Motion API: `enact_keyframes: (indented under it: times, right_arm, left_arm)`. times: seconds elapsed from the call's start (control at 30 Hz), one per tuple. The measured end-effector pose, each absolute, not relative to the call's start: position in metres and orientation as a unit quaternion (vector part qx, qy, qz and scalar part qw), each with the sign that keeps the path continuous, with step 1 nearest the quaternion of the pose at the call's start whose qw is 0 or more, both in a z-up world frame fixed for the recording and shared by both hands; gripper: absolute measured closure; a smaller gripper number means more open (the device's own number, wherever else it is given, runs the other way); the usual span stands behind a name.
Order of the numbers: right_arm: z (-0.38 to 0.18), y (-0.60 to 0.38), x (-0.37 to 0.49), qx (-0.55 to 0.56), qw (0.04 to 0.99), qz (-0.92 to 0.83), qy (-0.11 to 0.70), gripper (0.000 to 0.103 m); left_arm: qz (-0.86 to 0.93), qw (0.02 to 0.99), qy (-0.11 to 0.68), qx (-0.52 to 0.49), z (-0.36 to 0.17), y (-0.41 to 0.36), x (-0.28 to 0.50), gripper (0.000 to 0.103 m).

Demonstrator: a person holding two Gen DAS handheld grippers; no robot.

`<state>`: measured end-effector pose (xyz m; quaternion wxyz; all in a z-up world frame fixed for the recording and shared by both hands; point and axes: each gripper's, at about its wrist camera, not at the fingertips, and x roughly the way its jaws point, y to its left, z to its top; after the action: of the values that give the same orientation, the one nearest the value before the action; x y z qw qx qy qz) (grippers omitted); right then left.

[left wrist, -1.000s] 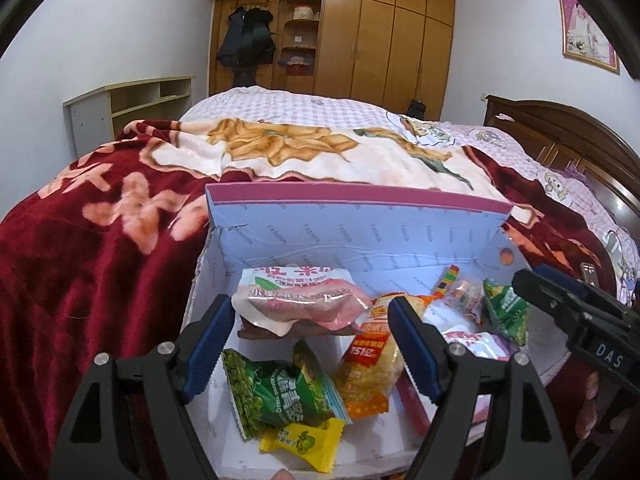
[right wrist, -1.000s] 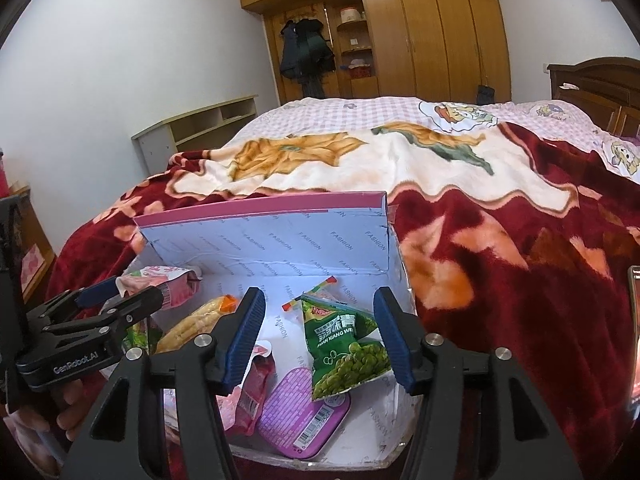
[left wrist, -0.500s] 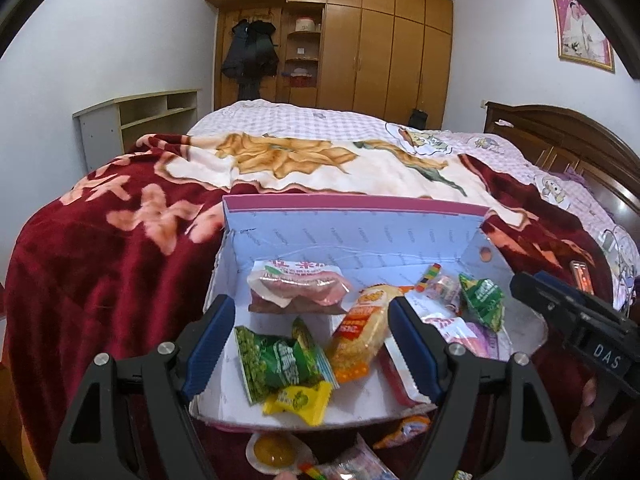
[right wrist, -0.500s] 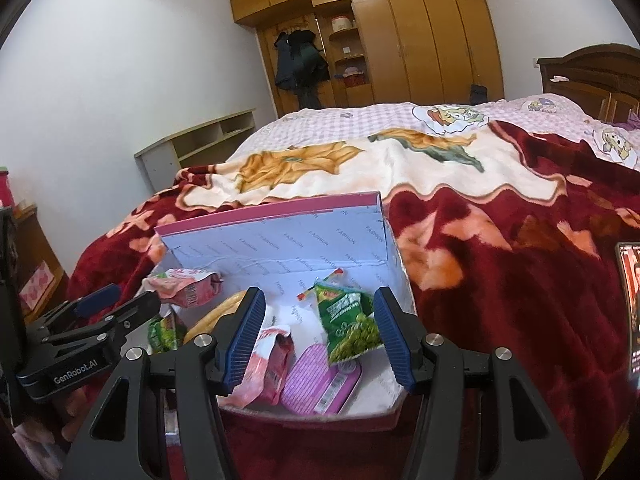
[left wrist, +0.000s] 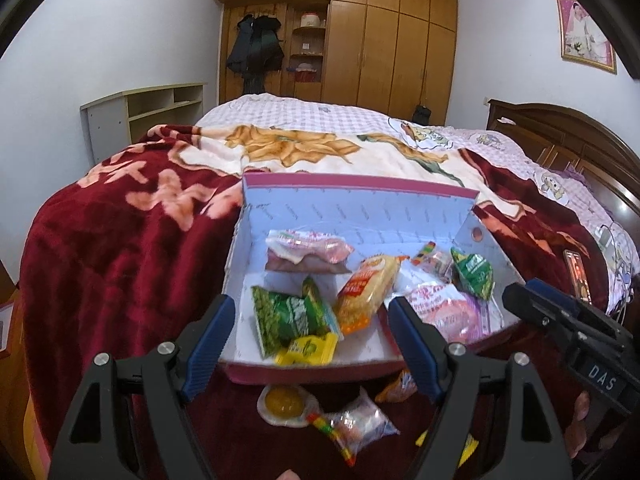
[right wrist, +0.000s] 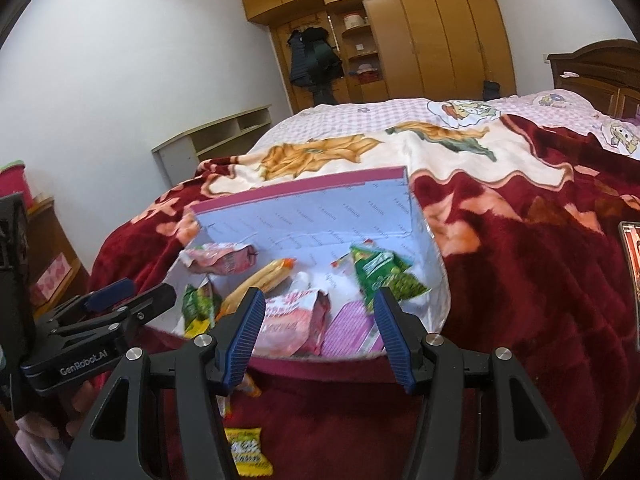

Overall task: Organize snacks
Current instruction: 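Move the left tool to the yellow round snack while the right reaches the yellow candy bag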

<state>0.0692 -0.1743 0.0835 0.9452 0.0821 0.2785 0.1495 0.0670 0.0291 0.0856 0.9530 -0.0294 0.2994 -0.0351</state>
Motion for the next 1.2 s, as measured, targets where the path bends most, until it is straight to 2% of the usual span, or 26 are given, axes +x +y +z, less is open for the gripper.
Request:
enact_keyframes:
  times: [0.93,1.07,1.2]
  right_arm:
    - [0.043,-0.137,0.023,0.033,0.901,0.228,0.367,0.045]
    - [0.040,-0.128,0.018,0.010,0.900,0.234,0.368,0.055]
    - [0.033,-0.124,0.019,0.000,0.895,0.233,0.379,0.060]
  left_arm:
    - [-0.032,0.937,0.346,-0.035,0.058,0.053,0.023,0.021]
    - [-0.027,0.935,0.354,-0.026,0.051,0.054,0.023,0.021]
    - [-0.022,0.931,0.364,-0.022,0.043,0.055,0.025,0.021]
